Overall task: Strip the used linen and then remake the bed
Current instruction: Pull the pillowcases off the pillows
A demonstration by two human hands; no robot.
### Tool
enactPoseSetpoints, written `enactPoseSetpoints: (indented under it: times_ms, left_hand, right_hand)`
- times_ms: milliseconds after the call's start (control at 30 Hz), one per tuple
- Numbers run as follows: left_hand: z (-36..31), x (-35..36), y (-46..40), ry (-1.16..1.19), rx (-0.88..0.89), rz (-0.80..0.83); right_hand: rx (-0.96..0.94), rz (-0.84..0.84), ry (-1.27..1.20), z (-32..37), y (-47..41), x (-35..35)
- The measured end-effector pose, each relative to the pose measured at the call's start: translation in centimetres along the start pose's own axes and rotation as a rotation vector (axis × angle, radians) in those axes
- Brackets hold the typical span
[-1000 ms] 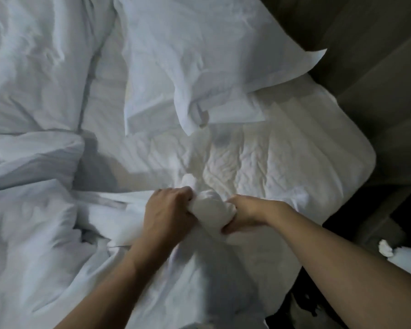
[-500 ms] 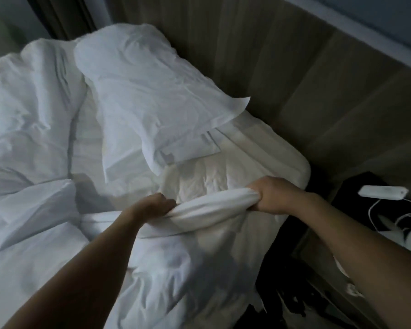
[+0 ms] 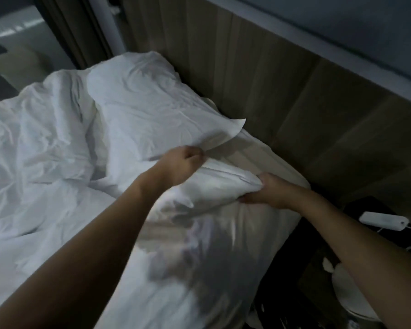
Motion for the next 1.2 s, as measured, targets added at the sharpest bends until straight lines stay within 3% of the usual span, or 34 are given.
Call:
enactPoseSetpoints:
  times_ms: [167,233,333,367,533,600,700,833,933,1100,1200]
  left_hand:
    - [17.0,5.7,3.3,-0.823,-0.489,0.569]
    - [21.0,6.8,3.1,-0.804,-0.51,0.504]
    - [18.8,7.3,0.6,-0.643,-0.313,0.14]
    - [18.1,7.6,-0.1,-0.616,-0.307,0.089]
    - [20.9,10.0,-0.3,-0.585,-0.592,0.243]
    - [20.5,8.9,-0.3,-0.416,-0.607,0.029]
    - [17.4,4.8,-0.5,0.129,-0.629,-0.439]
    - [7.0,-3.6,-0.4,0.469,-0.263,-0.937]
    - [0.4,-10.9,0.6,0.522,0.023,-1.249]
    - [-4.8,-16.0,-2.2,0.525,0.26,-1.354]
    - [-6.3,-12.7,-7.6,0.483,0.222,-1.295]
  right_hand:
    - [0.052,-0.031,0.103,-4.1,2.1,-5.3]
    - [0.083,-0.028,0.102,-5.8,2.6,-5.7]
    - [0.094,-0.007,0.05,-6.2,2.3,-5.6]
    - [0.087,0.003,0.036,-5.8,1.8,-5.5]
    - [0.005,0.029,0.047,-3.3,-0.4,-5.5]
    - [-0.015,0.039,0.024,-3.3,-0.8,-5.5]
    - [0.013,0.085,-0.031,-4.2,-1.8,-5.3]
    - [0.122,0.158,0.037,-4.8,-4.2,-3.7]
    - [0.045,0.083,0.142,-3.2,-6.0,-3.5]
    - [-0.032,-0.142,0.165,-2.0,-7.1,-8.5]
    - [0.024,-0.3,0.142,-5.8,-8.1,-12.4]
Point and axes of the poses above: each hand's wrist, its own y-axis away from the middle knuckle, its own x-axis out of the palm, z = x × y, the point moved 9 cm from there along -y, towards the middle knuckle, and after that the axes turned 7 degrees about -x, right-handed, at the moved point
